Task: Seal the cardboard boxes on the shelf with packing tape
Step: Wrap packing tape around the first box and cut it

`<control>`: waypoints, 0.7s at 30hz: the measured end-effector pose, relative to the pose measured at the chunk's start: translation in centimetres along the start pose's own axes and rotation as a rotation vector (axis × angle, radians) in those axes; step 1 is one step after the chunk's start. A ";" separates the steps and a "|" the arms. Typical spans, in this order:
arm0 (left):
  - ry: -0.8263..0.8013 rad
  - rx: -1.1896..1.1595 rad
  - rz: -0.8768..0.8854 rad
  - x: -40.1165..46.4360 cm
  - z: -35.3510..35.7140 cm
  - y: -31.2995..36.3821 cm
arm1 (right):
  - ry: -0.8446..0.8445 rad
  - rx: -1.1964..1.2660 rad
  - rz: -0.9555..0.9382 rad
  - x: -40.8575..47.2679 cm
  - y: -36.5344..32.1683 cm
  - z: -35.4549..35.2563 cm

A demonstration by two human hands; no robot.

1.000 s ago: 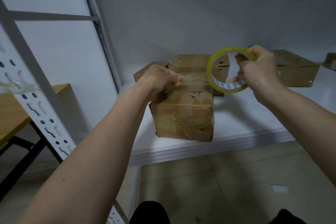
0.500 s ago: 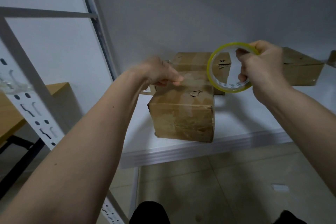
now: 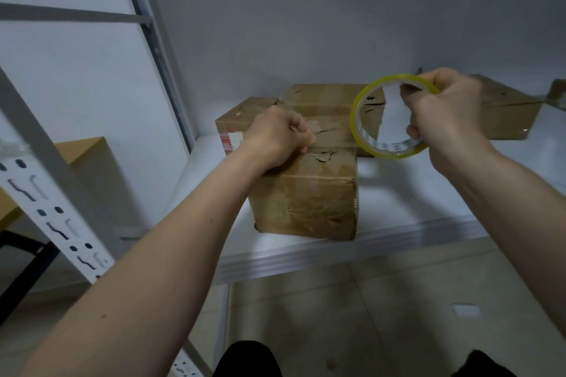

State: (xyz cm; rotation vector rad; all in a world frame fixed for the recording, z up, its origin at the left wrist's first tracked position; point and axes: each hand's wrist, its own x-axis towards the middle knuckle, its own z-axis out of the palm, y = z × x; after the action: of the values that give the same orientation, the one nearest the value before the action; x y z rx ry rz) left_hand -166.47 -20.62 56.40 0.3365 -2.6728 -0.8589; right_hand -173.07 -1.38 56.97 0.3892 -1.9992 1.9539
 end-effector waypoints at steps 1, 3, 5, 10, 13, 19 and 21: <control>0.022 0.016 0.007 0.0 0.2 -0.1 | 0.002 0.001 -0.002 0.0 0.1 0.0; 0.065 0.062 0.019 -0.3 0.5 0.0 | 0.008 -0.006 -0.009 0.1 0.3 0.0; 0.096 0.099 0.038 -0.7 1.0 0.3 | 0.014 -0.009 -0.018 0.1 0.5 -0.1; 0.134 0.163 0.044 -1.5 1.8 0.4 | 0.018 -0.013 -0.022 0.1 1.1 -0.2; 0.133 0.147 -0.012 -1.5 1.9 0.4 | 0.020 -0.012 -0.025 0.1 1.3 -0.3; 0.098 0.167 -0.083 -0.9 2.1 0.8 | 0.011 -0.009 -0.020 0.1 2.0 -0.5; 0.103 0.201 -0.088 -0.9 2.0 1.0 | 0.009 -0.012 -0.012 0.1 2.3 -0.6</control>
State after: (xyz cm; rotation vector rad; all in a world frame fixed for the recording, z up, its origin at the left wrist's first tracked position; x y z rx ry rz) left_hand -166.50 -18.52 55.25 0.5336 -2.6693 -0.5802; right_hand -174.02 -0.77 54.94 0.3881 -1.9978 1.9330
